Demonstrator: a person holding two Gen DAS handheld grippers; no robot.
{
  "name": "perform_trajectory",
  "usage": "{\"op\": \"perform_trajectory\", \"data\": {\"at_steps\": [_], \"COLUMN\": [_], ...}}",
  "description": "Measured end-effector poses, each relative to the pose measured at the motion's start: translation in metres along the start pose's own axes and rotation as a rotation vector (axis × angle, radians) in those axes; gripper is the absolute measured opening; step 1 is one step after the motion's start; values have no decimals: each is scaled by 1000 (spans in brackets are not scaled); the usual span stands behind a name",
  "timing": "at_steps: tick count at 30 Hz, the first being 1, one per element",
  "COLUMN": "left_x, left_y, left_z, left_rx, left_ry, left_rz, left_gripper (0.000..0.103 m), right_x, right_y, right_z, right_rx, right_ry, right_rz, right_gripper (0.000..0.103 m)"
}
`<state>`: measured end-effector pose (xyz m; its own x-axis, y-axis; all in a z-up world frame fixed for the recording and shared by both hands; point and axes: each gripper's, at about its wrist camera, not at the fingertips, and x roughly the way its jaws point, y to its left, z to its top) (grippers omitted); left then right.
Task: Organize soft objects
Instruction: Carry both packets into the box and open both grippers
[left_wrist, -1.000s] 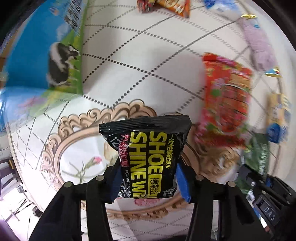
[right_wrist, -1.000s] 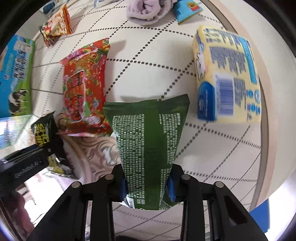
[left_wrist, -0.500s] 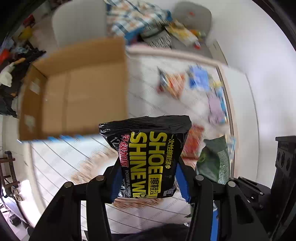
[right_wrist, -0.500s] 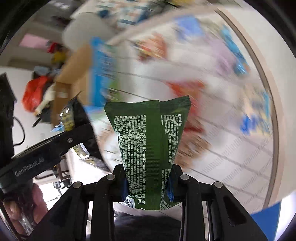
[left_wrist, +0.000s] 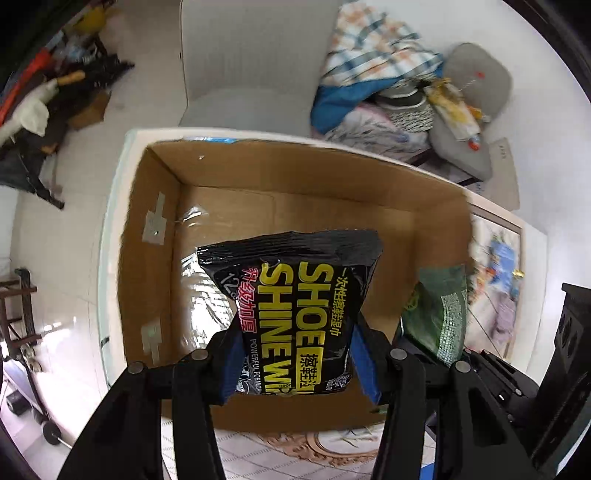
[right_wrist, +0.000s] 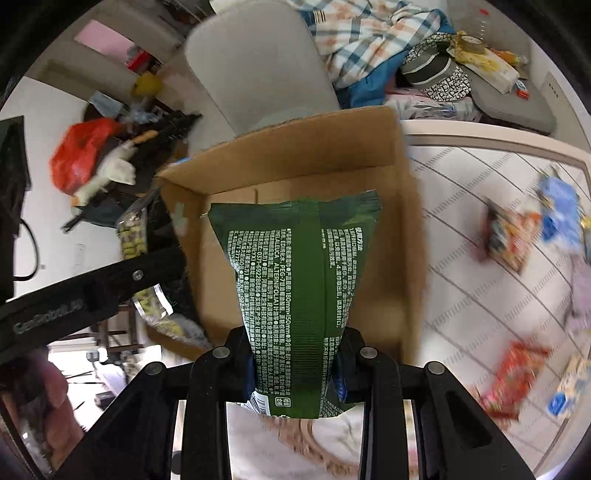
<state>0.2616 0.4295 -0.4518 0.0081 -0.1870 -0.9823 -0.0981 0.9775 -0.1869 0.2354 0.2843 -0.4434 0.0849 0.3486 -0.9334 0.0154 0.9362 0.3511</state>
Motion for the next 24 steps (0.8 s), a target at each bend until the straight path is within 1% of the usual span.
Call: {"op": "perform_trajectory", "data": {"at_steps": [1, 3, 6, 7, 9, 11, 13, 14, 15, 16, 17, 18, 19, 21, 23, 24], "left_x": [18, 41, 69, 73, 86, 97, 95, 91, 89, 84, 80, 76, 68, 61, 48, 42], "left_y": [9, 26, 33, 34, 35, 36, 36, 36, 36, 34, 34, 34, 31, 31, 33, 34], "left_z": [12, 28, 44, 46, 54, 62, 67, 69, 71, 73, 74, 73, 78, 78, 75, 72], "left_rx": [-15, -29, -15, -9, 14, 20, 16, 22, 28, 47, 56, 64, 71, 77, 72, 66], "left_ry": [34, 76, 109, 114, 136, 167, 164, 151, 140, 129, 123, 103, 89, 68, 37, 30], "left_rz": [-23, -52, -50, -50, -56, -57, -51, -37, -26, -6, 5, 19, 34, 55, 54, 51], "left_gripper": [49, 49, 49, 49, 51, 51, 52, 53, 58, 68, 71, 75, 81, 90, 94, 97], "right_x": [20, 53, 95, 107, 126, 137, 146, 150, 151, 151, 151, 150, 147, 142, 130, 124], "right_y": [3, 7, 9, 8, 10, 11, 13, 13, 12, 11, 11, 11, 13, 16, 21, 23], "right_z": [11, 31, 52, 58, 72, 82, 90, 95, 98, 100, 103, 104, 105, 104, 102, 98], "right_rx": [6, 5, 1, 2, 3, 3, -2, -2, 4, 7, 10, 11, 7, -3, -6, -8], "right_ry": [11, 40, 66, 70, 74, 70, 73, 72, 64, 57, 51, 48, 49, 49, 44, 39], "right_rz": [-9, -17, -55, -68, -106, -117, -130, -129, -127, -130, -131, -135, -143, -154, -171, -183], "right_gripper": [33, 33, 33, 33, 33, 34, 35, 41, 56, 65, 78, 80, 80, 80, 80, 85]}}
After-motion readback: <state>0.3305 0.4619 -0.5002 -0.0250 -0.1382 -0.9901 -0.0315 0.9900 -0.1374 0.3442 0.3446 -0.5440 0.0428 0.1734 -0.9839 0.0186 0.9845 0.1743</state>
